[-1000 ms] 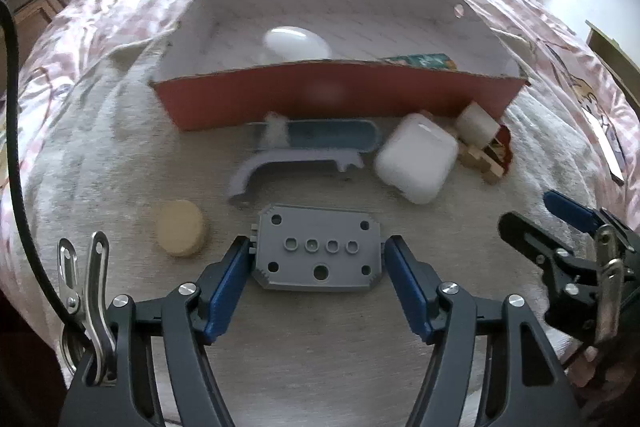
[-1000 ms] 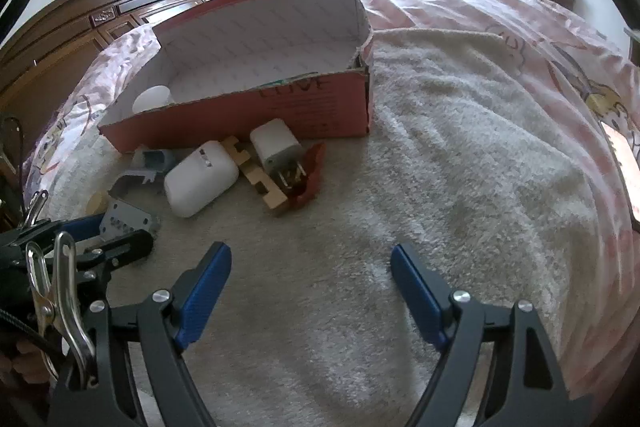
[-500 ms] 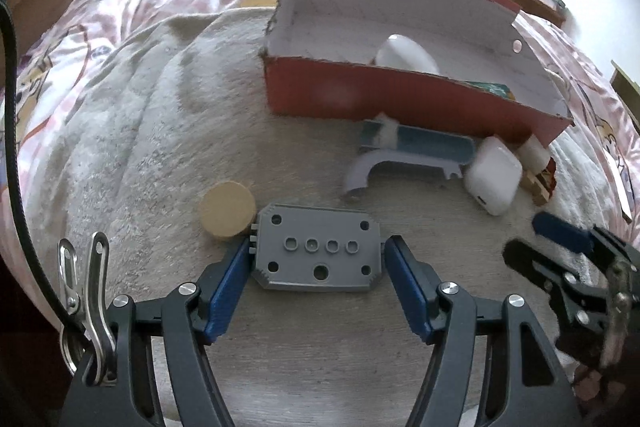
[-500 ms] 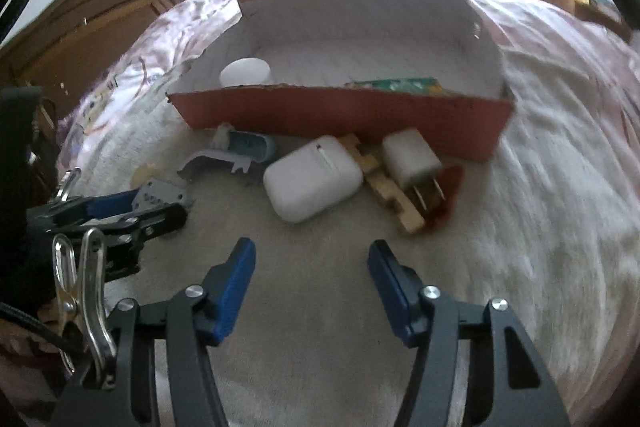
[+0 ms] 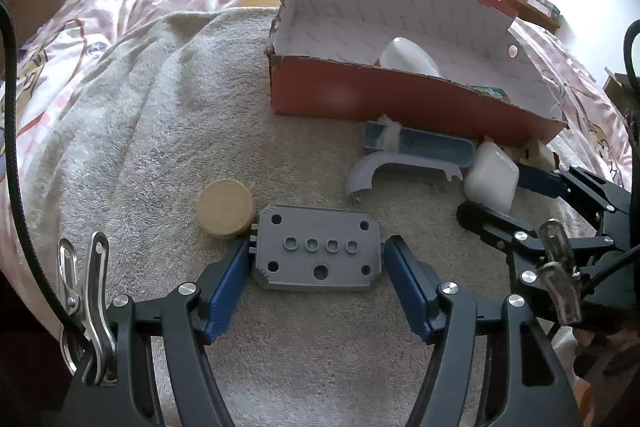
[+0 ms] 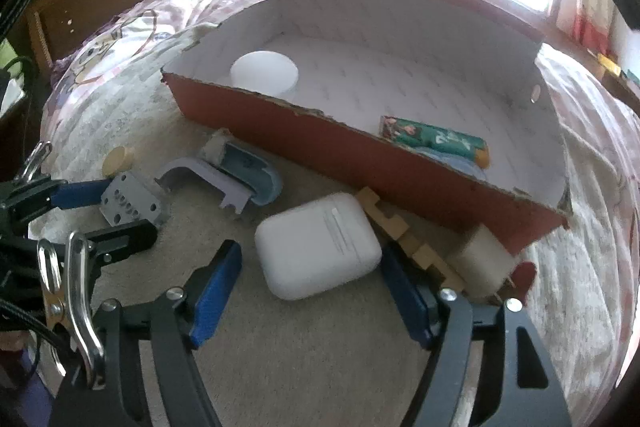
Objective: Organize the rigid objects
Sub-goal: 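Grasp the white earbud case with the right tool while the left tool holds the plate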
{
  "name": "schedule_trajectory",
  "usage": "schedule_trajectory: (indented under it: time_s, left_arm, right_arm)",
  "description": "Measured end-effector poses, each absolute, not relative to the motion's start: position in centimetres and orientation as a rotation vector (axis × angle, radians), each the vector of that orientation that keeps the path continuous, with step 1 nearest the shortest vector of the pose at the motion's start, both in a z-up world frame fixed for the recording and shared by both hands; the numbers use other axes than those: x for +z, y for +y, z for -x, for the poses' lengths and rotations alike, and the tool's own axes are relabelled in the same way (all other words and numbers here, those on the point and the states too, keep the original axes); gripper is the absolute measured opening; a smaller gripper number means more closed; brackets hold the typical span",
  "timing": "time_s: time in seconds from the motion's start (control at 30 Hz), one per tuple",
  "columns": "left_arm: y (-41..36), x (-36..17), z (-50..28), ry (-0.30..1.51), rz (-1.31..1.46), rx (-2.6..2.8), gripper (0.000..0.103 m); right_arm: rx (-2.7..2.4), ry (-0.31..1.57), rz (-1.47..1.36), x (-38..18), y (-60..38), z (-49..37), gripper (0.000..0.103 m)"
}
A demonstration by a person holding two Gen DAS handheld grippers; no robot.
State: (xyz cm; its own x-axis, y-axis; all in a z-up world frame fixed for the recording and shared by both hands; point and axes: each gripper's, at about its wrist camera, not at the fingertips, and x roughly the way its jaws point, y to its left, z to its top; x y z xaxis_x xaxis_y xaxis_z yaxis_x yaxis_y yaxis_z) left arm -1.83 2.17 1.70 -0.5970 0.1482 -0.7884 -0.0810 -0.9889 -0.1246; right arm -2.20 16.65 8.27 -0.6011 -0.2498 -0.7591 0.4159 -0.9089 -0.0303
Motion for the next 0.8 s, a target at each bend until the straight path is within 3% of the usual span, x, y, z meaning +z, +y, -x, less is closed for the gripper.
schedule_trajectory:
  time_s: [0.13,0.8]
  left_arm:
    - [2.1,1.7,1.8,-0.113,1.34,2.696,0.069]
    - [2.1,1.7,1.6,-0.122,1.334,2.696,0.069]
  right_arm:
    - [-2.526,0.282,-1.126,8.3,17.0,1.9,0.064]
    - [-2.523,0.125,-1.283,7.7,16.9,-2.6,0.068]
